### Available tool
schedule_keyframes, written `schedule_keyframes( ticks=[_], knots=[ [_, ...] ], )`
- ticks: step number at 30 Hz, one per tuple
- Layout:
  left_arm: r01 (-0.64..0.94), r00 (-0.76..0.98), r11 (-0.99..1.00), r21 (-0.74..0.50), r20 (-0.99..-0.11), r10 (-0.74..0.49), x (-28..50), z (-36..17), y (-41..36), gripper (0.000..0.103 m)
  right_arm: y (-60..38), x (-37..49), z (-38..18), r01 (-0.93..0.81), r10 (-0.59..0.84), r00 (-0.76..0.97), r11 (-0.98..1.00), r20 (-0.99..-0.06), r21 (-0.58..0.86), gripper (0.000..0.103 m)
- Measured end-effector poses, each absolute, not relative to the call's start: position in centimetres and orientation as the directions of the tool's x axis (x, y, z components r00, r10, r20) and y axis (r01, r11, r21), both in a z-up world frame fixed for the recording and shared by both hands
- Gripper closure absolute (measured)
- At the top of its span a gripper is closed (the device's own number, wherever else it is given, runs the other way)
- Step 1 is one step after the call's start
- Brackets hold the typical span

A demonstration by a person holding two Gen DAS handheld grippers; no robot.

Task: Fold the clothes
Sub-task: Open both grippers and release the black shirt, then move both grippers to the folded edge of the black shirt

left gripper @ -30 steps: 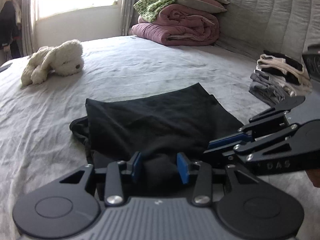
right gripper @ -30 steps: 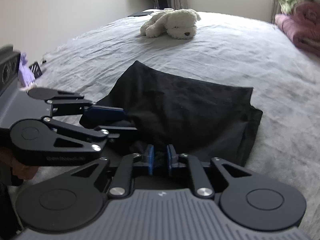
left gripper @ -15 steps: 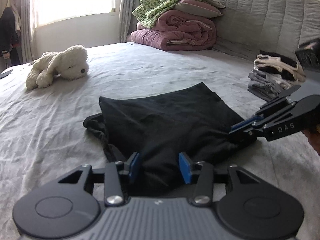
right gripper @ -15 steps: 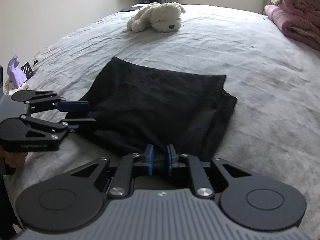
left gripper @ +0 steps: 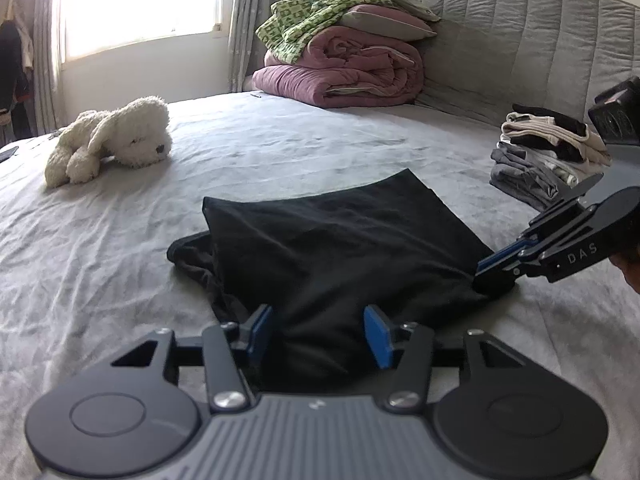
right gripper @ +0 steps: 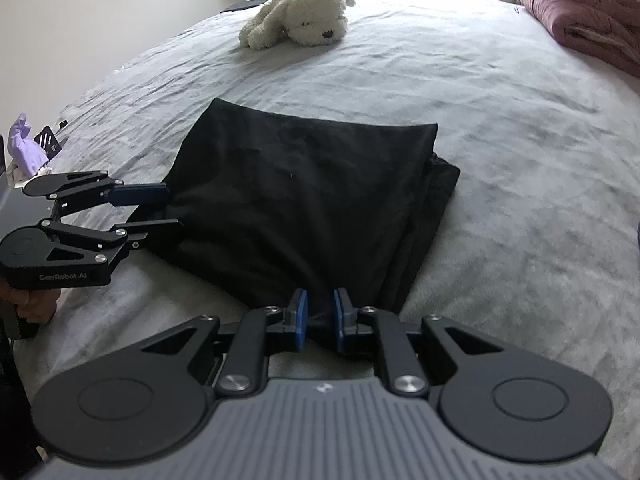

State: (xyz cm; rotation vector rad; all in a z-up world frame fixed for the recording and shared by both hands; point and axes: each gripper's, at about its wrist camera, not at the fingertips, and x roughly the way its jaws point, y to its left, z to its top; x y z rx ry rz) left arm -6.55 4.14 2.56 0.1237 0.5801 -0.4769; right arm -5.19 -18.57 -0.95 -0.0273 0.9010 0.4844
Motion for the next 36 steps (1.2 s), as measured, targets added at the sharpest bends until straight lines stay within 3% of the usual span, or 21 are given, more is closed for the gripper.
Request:
schedule_keyframes(
  ticks=[13,20,21,22,30,36],
  knots=[
    [0.481,0.72,0.876,-0.041,-0.552,-0.421,-5.9,2.9,5.4,0.044,-20.7,-4.6,-0.4,-0.423,0.42,0.484,0.88,-0.767,0.215,0.09],
    [0.437,0.741,0.9,-0.008,-0.564,-0.365,-5.5,3.4,7.0,0.046,-21.1,-4.6,-0.2,-0.433,0.417,0.491,0.879,-0.765,0.201,0.087],
    [0.428,0.743,0.904,-0.014,-0.563,-0.361,-5.4,3.5,7.2,0.046,-21.1,-4.7,0.1,-0.43,0.407,0.513,0.884,-0.756,0.184,0.077],
    [0.419,0.746,0.908,-0.021,-0.562,-0.358,-5.3,3.6,7.5,0.046,-21.1,-4.7,0.4,-0.422,0.387,0.543,0.893,-0.745,0.156,0.076],
    [0.468,0.782,0.882,0.049,-0.487,-0.388,-5.5,4.9,5.1,0.046,-20.9,-4.0,1.2,-0.389,0.395,0.639,0.906,-0.66,0.166,0.076],
    [0.491,0.762,0.871,0.016,-0.493,-0.42,-2.7,5.1,3.4,0.045,-19.5,-2.0,0.5,-0.392,0.378,0.672,0.911,-0.637,0.127,0.075]
  ],
)
